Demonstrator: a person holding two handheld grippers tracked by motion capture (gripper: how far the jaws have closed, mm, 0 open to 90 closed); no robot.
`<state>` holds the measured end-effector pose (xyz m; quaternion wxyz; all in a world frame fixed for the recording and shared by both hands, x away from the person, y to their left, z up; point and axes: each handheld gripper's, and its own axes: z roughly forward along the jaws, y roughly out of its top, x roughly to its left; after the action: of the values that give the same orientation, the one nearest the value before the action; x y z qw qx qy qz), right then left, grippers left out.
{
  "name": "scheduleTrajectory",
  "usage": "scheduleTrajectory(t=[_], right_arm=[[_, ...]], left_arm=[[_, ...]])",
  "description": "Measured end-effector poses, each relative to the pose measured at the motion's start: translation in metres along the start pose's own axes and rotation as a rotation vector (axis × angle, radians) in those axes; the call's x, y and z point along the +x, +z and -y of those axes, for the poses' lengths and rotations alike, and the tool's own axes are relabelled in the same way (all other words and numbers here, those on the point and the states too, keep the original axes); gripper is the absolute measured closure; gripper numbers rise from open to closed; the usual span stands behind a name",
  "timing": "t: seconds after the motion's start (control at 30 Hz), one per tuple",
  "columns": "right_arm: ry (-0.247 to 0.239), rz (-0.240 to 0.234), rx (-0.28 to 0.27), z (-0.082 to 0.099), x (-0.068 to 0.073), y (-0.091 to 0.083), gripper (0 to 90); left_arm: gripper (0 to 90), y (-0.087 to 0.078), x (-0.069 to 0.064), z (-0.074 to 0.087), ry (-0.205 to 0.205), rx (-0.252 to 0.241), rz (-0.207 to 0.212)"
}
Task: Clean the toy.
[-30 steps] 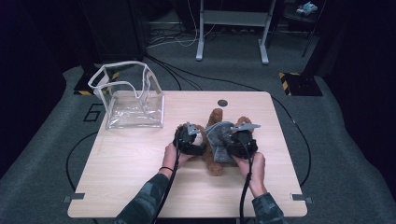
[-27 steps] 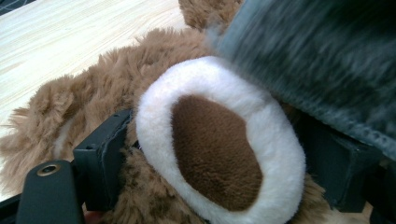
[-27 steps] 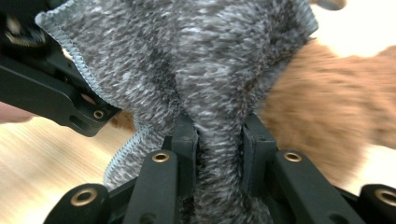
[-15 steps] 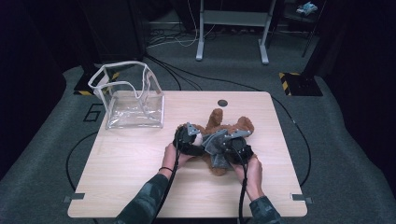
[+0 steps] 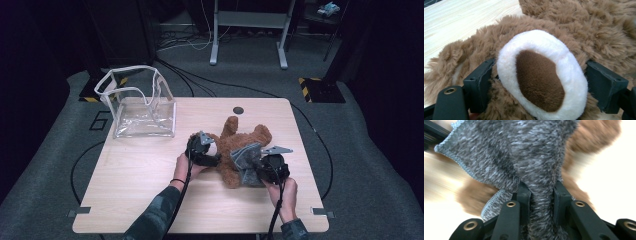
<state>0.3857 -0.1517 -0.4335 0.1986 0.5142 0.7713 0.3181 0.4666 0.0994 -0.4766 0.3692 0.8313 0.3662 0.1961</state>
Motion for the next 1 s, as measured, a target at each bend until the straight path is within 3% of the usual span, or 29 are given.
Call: scheduleTrajectory(t=[0.03, 0.17, 0.23, 0.33, 0.47, 0.57, 0.67, 0.77, 0.87, 0.93, 1.0], right_arm=[[0.005, -0.027, -0.016, -0.003, 0.005, -0.001, 72.0], [-0.051, -0.079, -0.028, -0.019, 0.032, 0.009, 71.9], [-0.084, -0.068, -0.006, -0.024, 0.044, 0.023, 71.9], [-0.085, -0.051, 0.015, -0.024, 0.045, 0.034, 72.2], [-0.07, -0.032, 0.039, -0.013, 0.031, 0.03, 72.3], [-0.024, -0.033, 0.074, -0.002, 0.011, 0.025, 72.2], [-0.001, -0.045, 0.067, 0.002, -0.004, 0.016, 72.2], [0.04, -0.043, 0.005, -0.006, -0.018, -0.002, 72.3], [0.071, 0.001, -0.065, -0.023, -0.035, -0.019, 72.3], [0.091, 0.013, -0.087, -0.035, -0.045, -0.02, 72.3], [0.103, -0.013, -0.074, -0.044, -0.051, -0.01, 72.4]], left_arm=[[17.6, 0.0, 0.0, 0.0, -0.001, -0.001, 0.0], [17.6, 0.0, 0.0, 0.0, 0.002, 0.001, -0.002], [17.6, 0.0, 0.0, 0.0, 0.004, 0.004, -0.003], [17.6, -0.001, 0.001, 0.0, 0.017, 0.01, 0.0], [17.6, -0.001, 0.001, 0.001, 0.012, 0.002, 0.008], [17.6, 0.0, 0.001, 0.001, 0.009, -0.006, 0.013], [17.6, 0.0, 0.001, 0.002, 0.006, -0.009, 0.013], [17.6, 0.0, 0.001, 0.002, 0.001, -0.014, 0.014], [17.6, 0.0, 0.001, 0.002, 0.01, -0.014, 0.013], [17.6, 0.001, 0.001, 0.003, 0.007, -0.023, 0.011], [17.6, 0.001, 0.0, 0.003, 0.01, -0.022, 0.011]])
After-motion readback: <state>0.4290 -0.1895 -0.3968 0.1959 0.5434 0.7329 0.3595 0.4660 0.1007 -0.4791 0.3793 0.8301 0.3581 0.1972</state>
